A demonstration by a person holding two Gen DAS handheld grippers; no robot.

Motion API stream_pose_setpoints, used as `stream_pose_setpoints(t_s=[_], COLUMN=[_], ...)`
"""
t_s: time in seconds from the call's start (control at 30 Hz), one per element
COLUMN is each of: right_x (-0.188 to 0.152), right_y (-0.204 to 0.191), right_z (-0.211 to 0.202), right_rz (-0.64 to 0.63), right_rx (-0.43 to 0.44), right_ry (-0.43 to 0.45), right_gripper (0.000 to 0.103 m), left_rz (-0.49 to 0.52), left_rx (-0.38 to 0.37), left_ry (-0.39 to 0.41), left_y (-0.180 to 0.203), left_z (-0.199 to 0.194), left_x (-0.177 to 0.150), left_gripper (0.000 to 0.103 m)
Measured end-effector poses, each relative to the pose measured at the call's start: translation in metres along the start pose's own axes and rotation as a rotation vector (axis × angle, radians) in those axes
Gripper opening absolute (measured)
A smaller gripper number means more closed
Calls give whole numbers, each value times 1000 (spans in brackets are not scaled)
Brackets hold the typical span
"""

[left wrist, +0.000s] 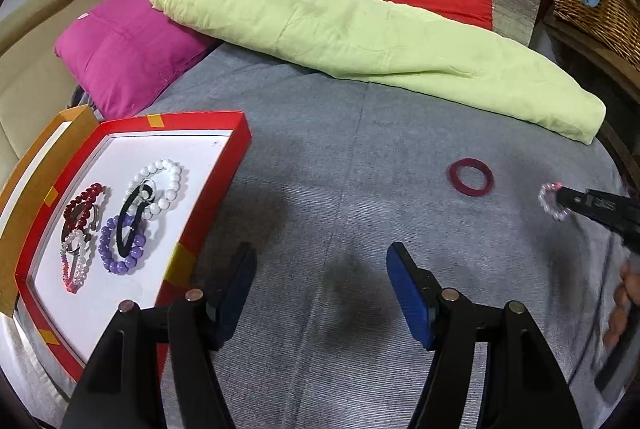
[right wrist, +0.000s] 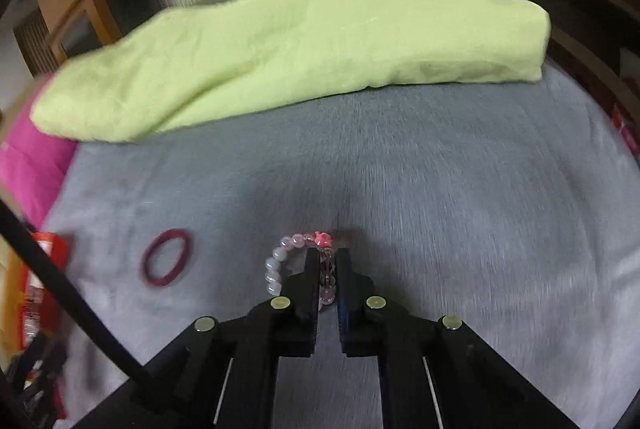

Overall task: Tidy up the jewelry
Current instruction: 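Grasp the white bead bracelet with pink beads using the right tool, then grasp the dark red bangle with the left tool while the right tool holds the bracelet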

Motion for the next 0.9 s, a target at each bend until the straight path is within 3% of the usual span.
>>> stream_pose_setpoints(t_s=[0.27,0.57,0.9], right_x=[-36,-28,-7], right_y=[-13,-25,-8], right_z=[-52,-63,-76], right_rz=[137,149,241], right_rx=[214,313,403], right_ry=[39,51,73], right_gripper=[8,8,8], left_rz=[18,108,57], left_rx=[-65,-71,-128], left_ry=[-8,14,-81], left_y=[27,53,83], left_z=[2,6,36], left_x=[-3,1,58], left_gripper=[68,68,68])
Point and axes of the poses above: each gripper's, at about its wrist camera, not at the fingertips, and z roughly the way its jaws point, y to its right, x to its top, the point moved 9 cm from there along z, roughly the way its jaws point, and after that the axes turned 12 degrees about z, right-handed, at the moved point
